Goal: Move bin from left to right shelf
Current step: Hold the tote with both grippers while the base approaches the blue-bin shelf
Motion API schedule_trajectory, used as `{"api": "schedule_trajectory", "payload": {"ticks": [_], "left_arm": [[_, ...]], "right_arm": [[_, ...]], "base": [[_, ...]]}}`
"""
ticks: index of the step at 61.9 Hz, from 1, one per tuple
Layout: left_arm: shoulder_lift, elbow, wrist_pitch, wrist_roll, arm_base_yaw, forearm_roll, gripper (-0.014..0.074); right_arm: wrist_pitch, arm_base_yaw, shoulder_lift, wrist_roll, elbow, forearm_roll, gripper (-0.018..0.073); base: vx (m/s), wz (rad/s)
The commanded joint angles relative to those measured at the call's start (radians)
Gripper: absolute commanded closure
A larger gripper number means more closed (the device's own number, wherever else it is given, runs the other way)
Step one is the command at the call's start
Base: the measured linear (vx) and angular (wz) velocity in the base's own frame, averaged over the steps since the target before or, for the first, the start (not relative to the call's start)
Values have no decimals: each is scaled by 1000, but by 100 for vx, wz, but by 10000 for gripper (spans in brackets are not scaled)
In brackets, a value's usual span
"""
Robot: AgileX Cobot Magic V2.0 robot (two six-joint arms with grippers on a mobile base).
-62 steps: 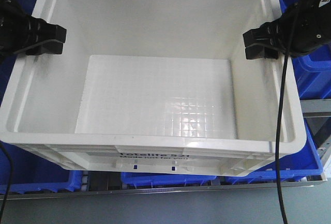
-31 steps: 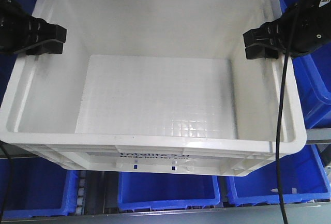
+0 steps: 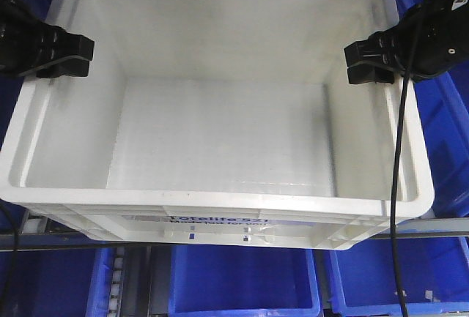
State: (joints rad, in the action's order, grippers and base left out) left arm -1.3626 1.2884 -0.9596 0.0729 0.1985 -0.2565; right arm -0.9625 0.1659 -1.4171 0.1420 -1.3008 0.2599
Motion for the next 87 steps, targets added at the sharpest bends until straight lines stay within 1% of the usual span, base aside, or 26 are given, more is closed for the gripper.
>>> {"api": "schedule_trajectory", "payload": {"ticks": [1,87], "left_arm": [[51,40,74,45,5,-41,601],[51,40,74,45,5,-41,601]], "right_arm": [[83,-8,40,10,-39,-22,564],[82,-8,40,10,-39,-22,564]], "base": [[10,5],[2,0]]}}
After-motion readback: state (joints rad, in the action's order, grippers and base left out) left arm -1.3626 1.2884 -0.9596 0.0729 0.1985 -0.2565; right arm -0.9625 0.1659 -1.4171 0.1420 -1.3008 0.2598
